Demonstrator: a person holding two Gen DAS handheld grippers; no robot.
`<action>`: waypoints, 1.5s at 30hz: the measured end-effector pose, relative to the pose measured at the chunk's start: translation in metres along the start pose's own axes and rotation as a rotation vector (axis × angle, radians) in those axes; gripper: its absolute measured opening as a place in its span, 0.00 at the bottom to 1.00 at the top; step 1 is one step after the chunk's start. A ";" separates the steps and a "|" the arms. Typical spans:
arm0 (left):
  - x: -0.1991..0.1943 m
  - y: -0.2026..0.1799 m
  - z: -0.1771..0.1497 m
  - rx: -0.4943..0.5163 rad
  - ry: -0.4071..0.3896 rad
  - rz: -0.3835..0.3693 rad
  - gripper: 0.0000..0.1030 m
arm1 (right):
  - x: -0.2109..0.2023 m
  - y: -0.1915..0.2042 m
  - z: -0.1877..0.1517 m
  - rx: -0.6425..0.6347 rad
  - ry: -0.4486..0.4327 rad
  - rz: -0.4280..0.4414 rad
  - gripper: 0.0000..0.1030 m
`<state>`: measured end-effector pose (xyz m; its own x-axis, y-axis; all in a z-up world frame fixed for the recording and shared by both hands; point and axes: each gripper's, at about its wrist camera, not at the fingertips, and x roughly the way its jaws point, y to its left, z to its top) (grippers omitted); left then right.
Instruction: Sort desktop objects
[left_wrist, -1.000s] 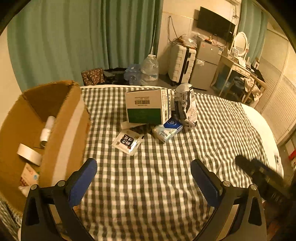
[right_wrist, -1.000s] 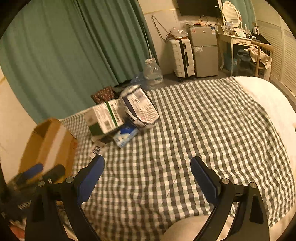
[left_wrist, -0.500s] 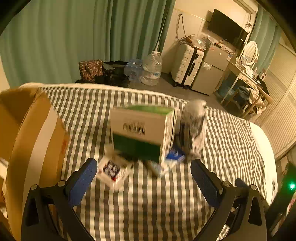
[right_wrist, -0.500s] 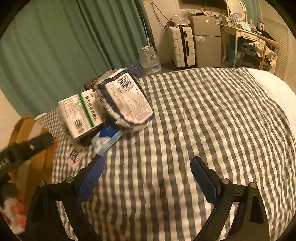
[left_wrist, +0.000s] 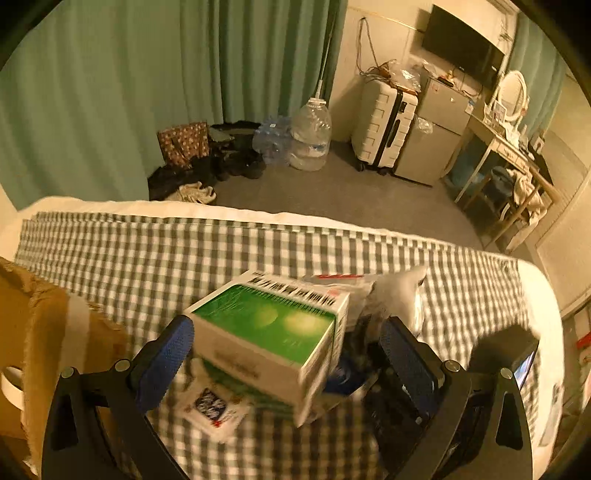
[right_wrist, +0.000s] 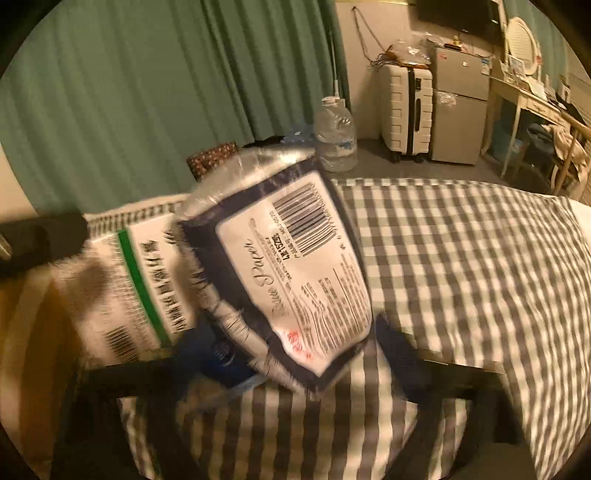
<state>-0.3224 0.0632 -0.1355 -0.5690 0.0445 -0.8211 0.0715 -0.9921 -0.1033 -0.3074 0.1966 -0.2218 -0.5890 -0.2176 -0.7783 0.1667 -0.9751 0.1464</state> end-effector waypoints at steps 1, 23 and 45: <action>0.004 -0.004 0.004 -0.013 0.007 -0.003 1.00 | -0.001 -0.004 -0.002 0.009 -0.012 0.017 0.24; 0.033 0.026 -0.077 0.045 0.043 0.386 1.00 | -0.062 -0.022 -0.008 -0.035 -0.140 -0.053 0.18; -0.008 0.104 -0.129 -0.413 0.141 0.150 1.00 | -0.062 -0.007 -0.008 -0.099 -0.137 -0.064 0.18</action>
<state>-0.2041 -0.0254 -0.2120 -0.4121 -0.0520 -0.9097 0.4811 -0.8603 -0.1688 -0.2658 0.2173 -0.1791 -0.7021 -0.1659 -0.6925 0.1986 -0.9795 0.0333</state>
